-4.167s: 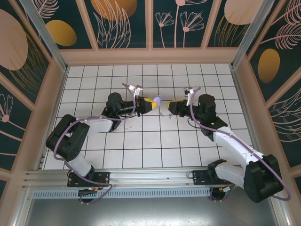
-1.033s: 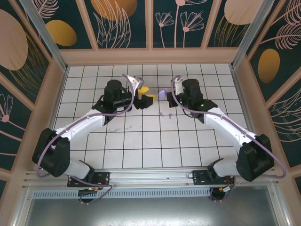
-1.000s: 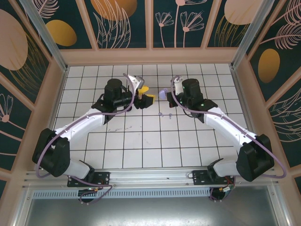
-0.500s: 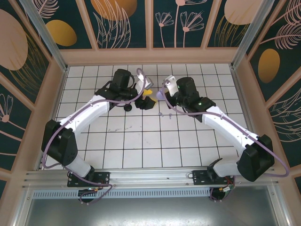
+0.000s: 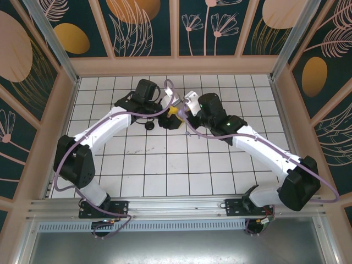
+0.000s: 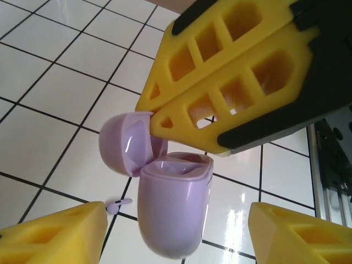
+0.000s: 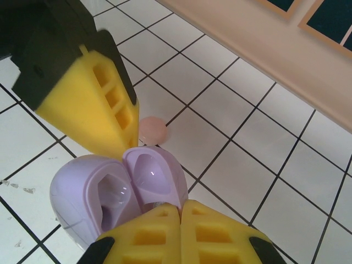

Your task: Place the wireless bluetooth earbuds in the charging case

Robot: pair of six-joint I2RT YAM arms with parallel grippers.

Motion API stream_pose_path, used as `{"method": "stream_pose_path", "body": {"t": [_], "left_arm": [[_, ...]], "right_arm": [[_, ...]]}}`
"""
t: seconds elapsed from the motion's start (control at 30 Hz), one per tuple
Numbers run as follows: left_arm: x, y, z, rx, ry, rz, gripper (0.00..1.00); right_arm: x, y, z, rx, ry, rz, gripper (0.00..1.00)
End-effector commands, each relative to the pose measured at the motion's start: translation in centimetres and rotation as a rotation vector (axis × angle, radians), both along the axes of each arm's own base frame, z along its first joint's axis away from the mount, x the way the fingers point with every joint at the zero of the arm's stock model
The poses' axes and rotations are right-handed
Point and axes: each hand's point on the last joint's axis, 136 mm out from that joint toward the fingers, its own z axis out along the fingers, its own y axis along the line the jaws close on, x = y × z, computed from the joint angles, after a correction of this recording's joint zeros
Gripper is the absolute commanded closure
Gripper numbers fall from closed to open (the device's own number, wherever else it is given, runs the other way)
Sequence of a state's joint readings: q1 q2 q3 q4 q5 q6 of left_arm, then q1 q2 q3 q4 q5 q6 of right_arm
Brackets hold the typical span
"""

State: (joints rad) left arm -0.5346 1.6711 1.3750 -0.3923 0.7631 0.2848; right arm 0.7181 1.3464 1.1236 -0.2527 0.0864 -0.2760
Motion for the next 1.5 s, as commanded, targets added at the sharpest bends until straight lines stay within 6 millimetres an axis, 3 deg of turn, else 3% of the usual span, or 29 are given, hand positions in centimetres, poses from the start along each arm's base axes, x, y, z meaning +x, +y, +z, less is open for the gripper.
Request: {"method": "stream_pose_path", "body": {"t": [0.0,0.47,1.1,1.17,1.27,1.47], "left_arm": [[0.1,-0.2,0.6,-0.018,0.004,-0.031,0.33],[0.4,-0.6,1.2,-0.043,-0.002,-0.041,0.5],[-0.5,-1.4,4.2,-0.193,-0.022,-0.082,0.91],[-0.5,-1.4,4.4,-0.201,-0.024,-0.081,0.88],[-0.4,-1.3,4.5,-0.198,-0.035,-0.071,0.68],[-0.3,-0.8,4.9,-0.196,-0.065,-0.055,0.61]], "right_arm": [[0.1,0.7,1.2,-0.007,-0.025,0.007,1.0],[-0.2,1.1,0.7,-0.016,-0.019,0.017,1.0],[-0.3,1.1,0.5,-0.006,-0.014,0.018,1.0],[-0.3,1.1,0.6,-0.004,-0.015,0.015,1.0],[-0.2,1.0,0.8,-0.004,-0.021,0.011,1.0],[-0.1,0.9,0.8,-0.014,-0.022,0.005,1.0]]}}
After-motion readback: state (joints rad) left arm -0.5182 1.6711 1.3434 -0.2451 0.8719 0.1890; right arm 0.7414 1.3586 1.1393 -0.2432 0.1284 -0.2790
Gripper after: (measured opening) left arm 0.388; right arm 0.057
